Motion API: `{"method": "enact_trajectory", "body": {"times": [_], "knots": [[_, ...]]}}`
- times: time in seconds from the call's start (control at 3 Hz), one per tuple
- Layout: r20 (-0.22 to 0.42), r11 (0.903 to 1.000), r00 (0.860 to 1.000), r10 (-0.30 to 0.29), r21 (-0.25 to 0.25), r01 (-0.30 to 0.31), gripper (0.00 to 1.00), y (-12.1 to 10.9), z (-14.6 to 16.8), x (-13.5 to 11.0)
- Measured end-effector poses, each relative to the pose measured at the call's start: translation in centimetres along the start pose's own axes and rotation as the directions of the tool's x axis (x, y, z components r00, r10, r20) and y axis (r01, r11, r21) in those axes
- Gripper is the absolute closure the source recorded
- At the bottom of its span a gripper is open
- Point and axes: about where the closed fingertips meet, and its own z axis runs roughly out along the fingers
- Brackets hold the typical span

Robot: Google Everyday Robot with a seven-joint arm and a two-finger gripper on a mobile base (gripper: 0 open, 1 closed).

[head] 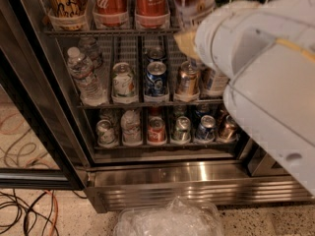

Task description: Pick blue plastic bottle from top shelf of fridge

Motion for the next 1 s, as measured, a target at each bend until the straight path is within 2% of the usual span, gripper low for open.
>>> {"method": "enact_trajectory", "body": {"times": [0.33,0.67,1.0], "knots": [[-0.082,0.9957,0.996,-0.022,-0.092,0.014,1.00,2.9,0.5,5.8],[-0.130,0.9848,0.991,-0.005,-0.173,-0.018,1.00,4.9,0.8,9.4],[-0.127,0.9808,0.992,-0.010,-0.195,-0.015,1.00,5.4,0.5,9.2]]}}
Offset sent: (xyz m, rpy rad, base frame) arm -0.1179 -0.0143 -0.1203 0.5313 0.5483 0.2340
